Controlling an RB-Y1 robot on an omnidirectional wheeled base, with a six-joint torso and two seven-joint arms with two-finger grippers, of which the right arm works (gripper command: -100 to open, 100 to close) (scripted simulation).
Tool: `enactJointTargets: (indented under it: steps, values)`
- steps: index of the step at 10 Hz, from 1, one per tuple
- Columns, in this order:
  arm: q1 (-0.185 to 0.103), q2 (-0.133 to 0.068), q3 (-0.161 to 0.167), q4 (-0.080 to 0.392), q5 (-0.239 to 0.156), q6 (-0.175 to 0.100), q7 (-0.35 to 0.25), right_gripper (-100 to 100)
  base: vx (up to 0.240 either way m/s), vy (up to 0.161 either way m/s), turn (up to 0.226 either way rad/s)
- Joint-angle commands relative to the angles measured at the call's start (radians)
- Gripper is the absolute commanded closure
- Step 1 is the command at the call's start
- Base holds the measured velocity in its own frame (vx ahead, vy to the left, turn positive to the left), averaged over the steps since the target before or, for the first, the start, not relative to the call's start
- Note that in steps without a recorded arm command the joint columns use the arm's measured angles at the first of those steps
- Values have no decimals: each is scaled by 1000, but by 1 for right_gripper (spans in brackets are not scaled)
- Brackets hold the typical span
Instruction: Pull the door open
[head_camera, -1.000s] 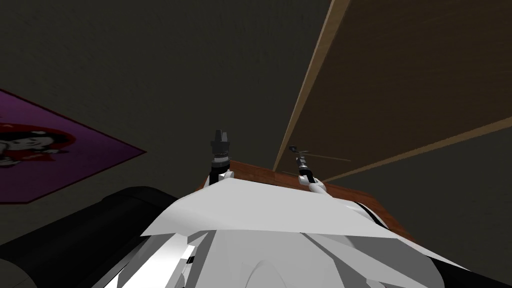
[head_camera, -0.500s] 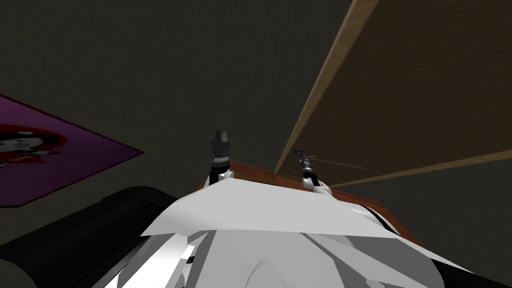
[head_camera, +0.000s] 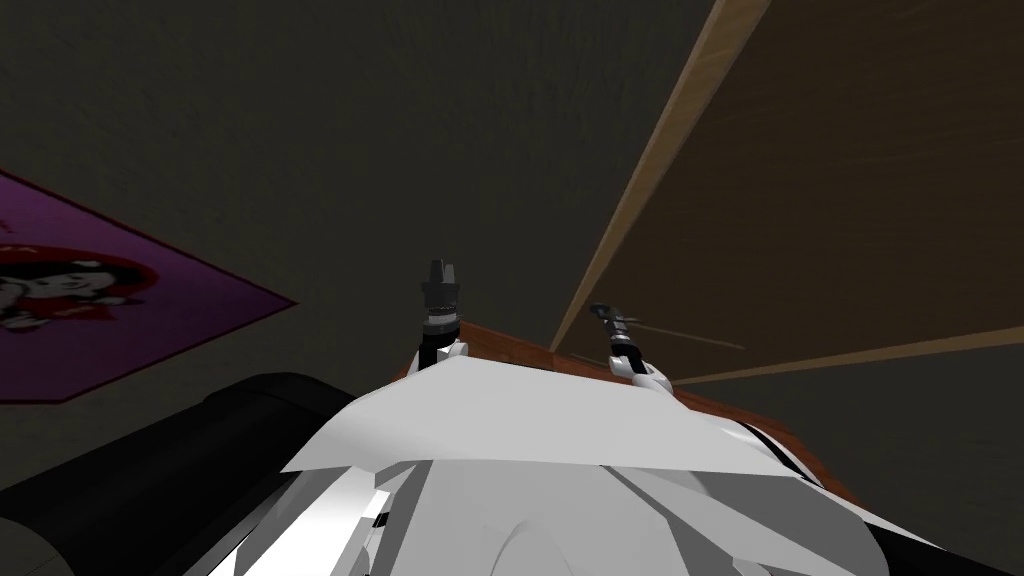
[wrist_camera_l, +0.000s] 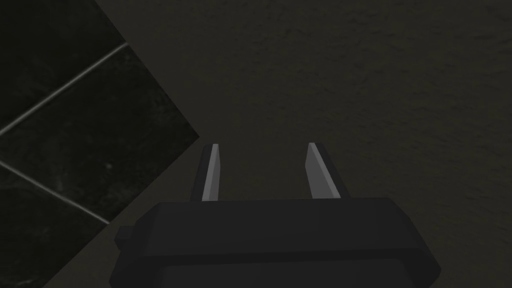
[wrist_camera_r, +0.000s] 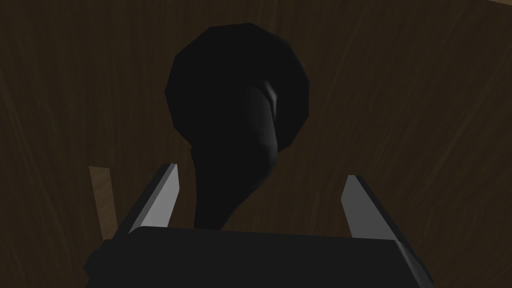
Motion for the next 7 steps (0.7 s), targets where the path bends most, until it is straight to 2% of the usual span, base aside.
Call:
enactJointTargets:
  steps: [1,3,4,7]
  values:
    - [-5,-2,0,40,0,-14,-2,-100,30,9,-5]
    - [-1,-3,0,29,0,-10,-3,-100,0,0,0]
    - [-1,-3,0,29,0,-10,-3,100,0,0,0]
    - [-1,-3,0,29,0,-10,-3,100,-2,0,-1]
